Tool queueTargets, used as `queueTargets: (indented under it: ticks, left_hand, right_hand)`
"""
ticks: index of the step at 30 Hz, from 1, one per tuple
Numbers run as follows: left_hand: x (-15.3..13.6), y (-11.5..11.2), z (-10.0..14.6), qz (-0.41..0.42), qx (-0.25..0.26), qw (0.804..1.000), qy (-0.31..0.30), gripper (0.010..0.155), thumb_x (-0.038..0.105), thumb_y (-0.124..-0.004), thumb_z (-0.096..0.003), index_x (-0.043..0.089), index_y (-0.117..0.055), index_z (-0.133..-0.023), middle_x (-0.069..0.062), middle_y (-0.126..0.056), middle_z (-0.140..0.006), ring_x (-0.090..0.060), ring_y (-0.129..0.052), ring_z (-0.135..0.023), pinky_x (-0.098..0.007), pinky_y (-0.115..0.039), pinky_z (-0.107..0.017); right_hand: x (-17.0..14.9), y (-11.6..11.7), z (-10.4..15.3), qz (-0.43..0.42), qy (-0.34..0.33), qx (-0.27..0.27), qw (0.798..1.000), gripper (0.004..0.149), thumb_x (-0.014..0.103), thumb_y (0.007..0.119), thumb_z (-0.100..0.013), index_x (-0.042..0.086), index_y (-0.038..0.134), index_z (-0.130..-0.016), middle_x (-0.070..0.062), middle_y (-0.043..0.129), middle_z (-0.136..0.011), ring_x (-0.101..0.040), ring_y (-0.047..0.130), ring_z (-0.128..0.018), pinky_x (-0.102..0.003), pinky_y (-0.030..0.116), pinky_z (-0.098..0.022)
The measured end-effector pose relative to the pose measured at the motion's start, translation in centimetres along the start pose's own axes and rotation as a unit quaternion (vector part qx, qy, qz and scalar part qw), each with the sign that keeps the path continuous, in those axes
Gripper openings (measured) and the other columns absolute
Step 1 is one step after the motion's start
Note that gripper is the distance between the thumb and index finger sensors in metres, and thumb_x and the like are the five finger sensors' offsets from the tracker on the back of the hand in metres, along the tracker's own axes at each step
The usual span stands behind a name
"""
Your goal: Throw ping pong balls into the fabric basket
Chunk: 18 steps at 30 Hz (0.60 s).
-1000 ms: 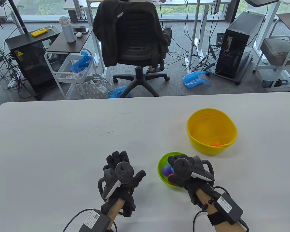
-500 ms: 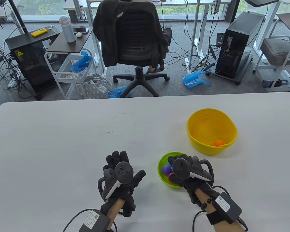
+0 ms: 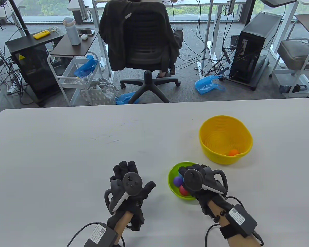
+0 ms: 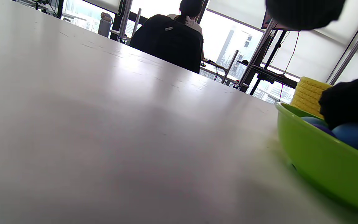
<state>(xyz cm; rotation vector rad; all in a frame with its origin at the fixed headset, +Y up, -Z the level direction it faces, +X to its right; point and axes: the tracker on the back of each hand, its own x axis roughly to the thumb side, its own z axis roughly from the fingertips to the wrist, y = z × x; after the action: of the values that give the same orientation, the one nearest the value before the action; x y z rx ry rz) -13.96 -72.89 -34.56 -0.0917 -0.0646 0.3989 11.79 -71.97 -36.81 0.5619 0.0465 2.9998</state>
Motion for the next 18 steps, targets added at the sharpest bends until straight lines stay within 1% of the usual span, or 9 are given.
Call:
queueTargets:
  ticks: [7, 11, 14, 16, 18]
  left_hand:
    - [0.0, 0.0, 0.0, 0.000, 0.000, 1.000, 0.000, 0.104, 0.061, -0.072, -0.0468, 0.007, -0.013, -0.113, -0.026, -0.002, -0.117, -0.057, -0.006, -0.105, -0.076, -0.018, -0.073]
    - [0.0, 0.1, 0.1, 0.001, 0.001, 1.000, 0.000, 0.104, 0.061, -0.072, -0.0467, 0.007, -0.013, -0.113, -0.026, -0.002, -0.117, -0.057, -0.006, -0.105, -0.076, -0.018, -0.073]
    - [0.0, 0.1, 0.1, 0.002, 0.001, 1.000, 0.000, 0.104, 0.061, -0.072, -0.0466, 0.007, -0.012, -0.113, -0.026, -0.002, -0.117, -0.057, -0.006, -0.105, -0.076, -0.018, -0.073]
    - [0.0, 0.1, 0.1, 0.002, 0.000, 1.000, 0.001, 0.104, 0.061, -0.072, -0.0466, 0.007, -0.013, -0.113, -0.026, -0.002, -0.117, -0.057, -0.006, -0.105, -0.076, -0.018, -0.073]
    - [0.0, 0.1, 0.1, 0.003, 0.000, 1.000, 0.001, 0.104, 0.061, -0.072, -0.0467, 0.007, -0.012, -0.113, -0.026, -0.002, -0.117, -0.057, -0.006, -0.105, -0.076, -0.018, -0.073]
  right_hand:
    - [0.1, 0.1, 0.0, 0.009, -0.007, -0.018, 1.000, 0.062, 0.031, 0.089, -0.050, 0.019, 0.065, -0.105, -0.014, 0.079, -0.102, -0.046, 0.074, -0.096, -0.064, 0.059, -0.073]
    - [-0.1, -0.4, 0.3, 0.002, -0.009, -0.043, 0.999, 0.063, 0.032, 0.088, -0.049, 0.018, 0.064, -0.106, -0.015, 0.081, -0.100, -0.046, 0.077, -0.094, -0.063, 0.061, -0.072]
    - [-0.3, -1.4, 0.8, -0.027, -0.010, -0.075, 0.997, 0.063, 0.032, 0.088, -0.050, 0.018, 0.064, -0.106, -0.015, 0.081, -0.100, -0.047, 0.080, -0.091, -0.064, 0.066, -0.070]
    - [-0.7, -2.4, 1.4, -0.050, -0.007, -0.114, 0.992, 0.062, 0.033, 0.087, -0.050, 0.019, 0.064, -0.106, -0.016, 0.081, -0.100, -0.050, 0.085, -0.086, -0.066, 0.072, -0.065]
    - [-1.2, -3.1, 1.9, -0.086, -0.008, -0.131, 0.988, 0.060, 0.033, 0.086, -0.051, 0.021, 0.065, -0.105, -0.018, 0.080, -0.100, -0.049, 0.089, -0.082, -0.065, 0.078, -0.060]
